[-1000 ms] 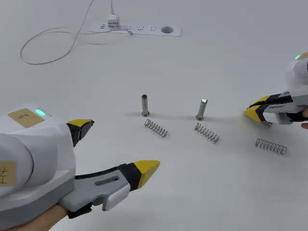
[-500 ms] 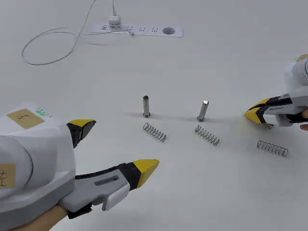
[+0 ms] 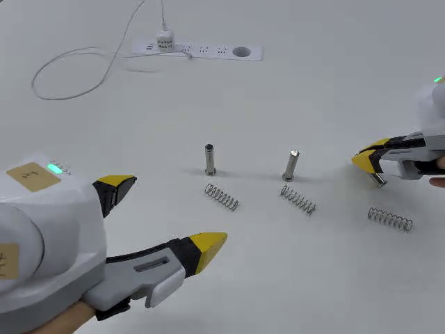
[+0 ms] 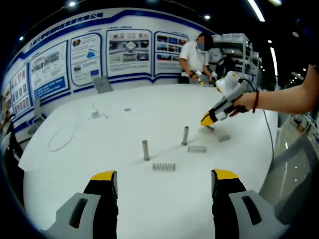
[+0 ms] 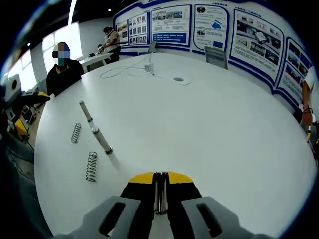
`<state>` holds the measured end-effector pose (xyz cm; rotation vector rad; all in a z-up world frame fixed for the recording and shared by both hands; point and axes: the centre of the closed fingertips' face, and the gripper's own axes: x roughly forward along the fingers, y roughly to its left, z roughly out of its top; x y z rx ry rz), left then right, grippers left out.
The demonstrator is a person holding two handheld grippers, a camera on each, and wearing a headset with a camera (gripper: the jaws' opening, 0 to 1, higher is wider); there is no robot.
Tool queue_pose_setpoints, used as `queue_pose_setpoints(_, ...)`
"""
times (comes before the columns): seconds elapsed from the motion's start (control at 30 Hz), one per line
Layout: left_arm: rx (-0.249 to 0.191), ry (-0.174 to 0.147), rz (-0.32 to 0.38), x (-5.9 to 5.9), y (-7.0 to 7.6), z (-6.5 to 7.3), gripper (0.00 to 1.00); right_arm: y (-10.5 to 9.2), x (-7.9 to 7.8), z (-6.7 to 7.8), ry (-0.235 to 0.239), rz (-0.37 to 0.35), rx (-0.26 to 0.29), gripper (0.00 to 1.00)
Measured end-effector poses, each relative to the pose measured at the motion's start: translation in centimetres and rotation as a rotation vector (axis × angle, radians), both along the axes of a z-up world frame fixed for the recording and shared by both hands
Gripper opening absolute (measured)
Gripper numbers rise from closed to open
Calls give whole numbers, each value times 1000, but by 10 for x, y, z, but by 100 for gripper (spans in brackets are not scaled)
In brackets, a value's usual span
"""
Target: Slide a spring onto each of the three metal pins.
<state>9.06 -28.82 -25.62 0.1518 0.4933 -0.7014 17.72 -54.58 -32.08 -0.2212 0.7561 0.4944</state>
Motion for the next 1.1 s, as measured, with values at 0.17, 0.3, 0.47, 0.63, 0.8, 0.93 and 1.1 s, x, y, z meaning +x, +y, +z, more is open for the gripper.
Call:
queue_pose_setpoints(0.17,-8,-15,-6,0,-2,4,79,0,-3,10,-24,-1,-2,9)
queue_pose_setpoints(0.3,-9,-19,-7,0,-2,4,79,0,-7,16,-35,-7,0,9)
queue_pose_setpoints(0.47,-15,-24,-12,0,-3,5,79,0,-13,19,-41,-3,-14,9)
queue_pose_setpoints(0.63,-19,-33,-15,-1,-4,8,79,-2,-19,19,-43,-2,-44,9)
queue_pose_setpoints(0.8,-21,-40,-12,-1,-2,10,79,-3,-24,18,-40,-4,-51,9)
queue_pose_setpoints(0.93,-20,-43,-14,-2,-2,11,79,-4,-23,21,-50,-12,-48,8)
queue_pose_setpoints(1.1,-31,-40,-15,-3,-3,11,79,-1,-23,22,-46,-11,-34,8)
